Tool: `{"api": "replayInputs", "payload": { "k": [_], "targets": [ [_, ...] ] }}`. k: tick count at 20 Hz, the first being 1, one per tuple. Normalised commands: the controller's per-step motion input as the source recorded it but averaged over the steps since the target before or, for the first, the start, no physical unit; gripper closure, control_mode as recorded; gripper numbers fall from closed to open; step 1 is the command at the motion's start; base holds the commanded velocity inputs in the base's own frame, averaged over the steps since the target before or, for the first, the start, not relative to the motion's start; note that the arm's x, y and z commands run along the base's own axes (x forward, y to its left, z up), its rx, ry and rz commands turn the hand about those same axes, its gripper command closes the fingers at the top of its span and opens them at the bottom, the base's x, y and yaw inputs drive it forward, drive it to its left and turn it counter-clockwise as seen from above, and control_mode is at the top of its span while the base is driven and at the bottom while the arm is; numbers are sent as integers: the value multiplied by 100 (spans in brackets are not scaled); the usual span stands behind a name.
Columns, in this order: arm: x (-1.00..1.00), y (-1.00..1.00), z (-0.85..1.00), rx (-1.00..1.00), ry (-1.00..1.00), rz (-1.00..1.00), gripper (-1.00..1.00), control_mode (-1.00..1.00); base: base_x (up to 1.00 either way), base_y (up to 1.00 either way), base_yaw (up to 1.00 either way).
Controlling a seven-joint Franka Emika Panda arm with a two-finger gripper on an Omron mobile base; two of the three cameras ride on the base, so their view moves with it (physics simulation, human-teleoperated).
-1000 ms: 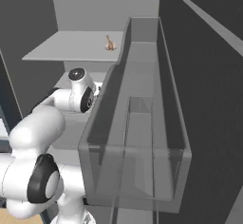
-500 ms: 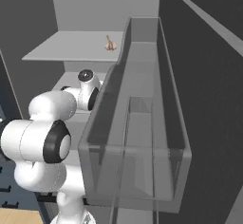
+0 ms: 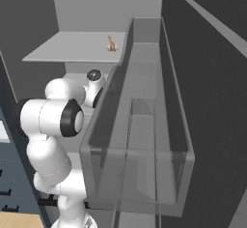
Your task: Place one garlic and one fish in each tupperware on the nearby counter, to pack two identical lunches.
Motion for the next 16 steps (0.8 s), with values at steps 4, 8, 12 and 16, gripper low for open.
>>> {"api": "replayInputs", "payload": {
  "k": [4,8,12,16],
  "targets": [
    [33,19,-22,0,14,7,-100,-100,0,0,0],
    [-2,7,-58,0,20,1,100,-100,0,0,0],
    [-32,0,-77,0,21,0,100,-100,0,0,0],
    [-67,0,-81,0,23,-1,100,-100,0,0,0]
  ]
}}
